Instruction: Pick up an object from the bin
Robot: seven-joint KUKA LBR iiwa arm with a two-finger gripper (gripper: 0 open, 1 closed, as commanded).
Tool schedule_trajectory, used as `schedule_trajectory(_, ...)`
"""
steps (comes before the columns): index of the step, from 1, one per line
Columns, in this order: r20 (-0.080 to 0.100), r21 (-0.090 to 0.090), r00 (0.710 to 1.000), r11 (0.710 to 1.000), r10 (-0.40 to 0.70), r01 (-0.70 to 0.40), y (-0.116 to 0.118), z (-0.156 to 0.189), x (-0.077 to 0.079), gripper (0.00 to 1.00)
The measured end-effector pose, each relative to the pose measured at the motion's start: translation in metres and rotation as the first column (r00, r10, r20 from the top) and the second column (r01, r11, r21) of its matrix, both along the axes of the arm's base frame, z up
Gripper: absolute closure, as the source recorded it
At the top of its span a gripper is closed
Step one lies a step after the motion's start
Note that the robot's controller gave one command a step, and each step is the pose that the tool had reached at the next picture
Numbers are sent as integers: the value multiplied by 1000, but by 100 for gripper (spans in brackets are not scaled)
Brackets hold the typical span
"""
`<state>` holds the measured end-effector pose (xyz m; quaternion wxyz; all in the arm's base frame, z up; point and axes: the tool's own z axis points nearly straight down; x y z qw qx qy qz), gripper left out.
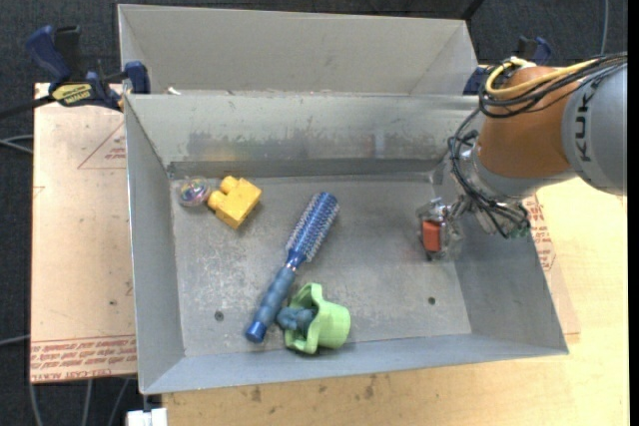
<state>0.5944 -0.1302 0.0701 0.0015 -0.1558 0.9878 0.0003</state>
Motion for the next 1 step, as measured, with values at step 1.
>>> schedule_trajectory(1, 10, -3, 989, 989, 148, -147, 22, 142, 20, 100)
